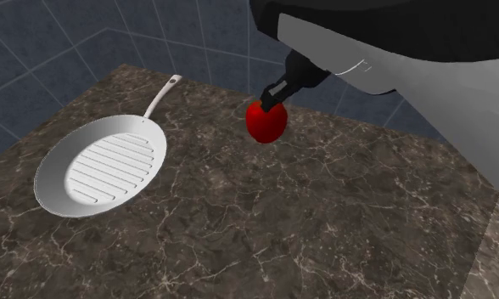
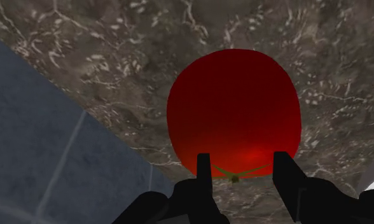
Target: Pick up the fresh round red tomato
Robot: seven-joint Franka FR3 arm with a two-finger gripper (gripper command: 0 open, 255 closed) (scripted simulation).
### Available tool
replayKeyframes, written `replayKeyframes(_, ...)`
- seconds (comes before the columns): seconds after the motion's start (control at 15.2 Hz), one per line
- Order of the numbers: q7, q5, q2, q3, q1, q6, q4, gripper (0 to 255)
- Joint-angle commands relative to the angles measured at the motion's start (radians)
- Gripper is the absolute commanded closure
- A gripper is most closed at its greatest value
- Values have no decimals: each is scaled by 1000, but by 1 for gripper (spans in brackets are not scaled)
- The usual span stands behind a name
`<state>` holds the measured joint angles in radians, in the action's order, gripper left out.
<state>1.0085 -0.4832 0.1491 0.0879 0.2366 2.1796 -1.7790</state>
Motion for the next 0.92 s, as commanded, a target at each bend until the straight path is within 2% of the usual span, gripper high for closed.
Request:
replayKeyframes(0.0, -13, 8, -4, 1, 1, -20, 19, 255)
replayKeyframes(0.73, -74, 41, -15, 7, -3, -149, 146, 255)
replayKeyframes(0.86, -74, 41, -15, 7, -3, -151, 148, 255)
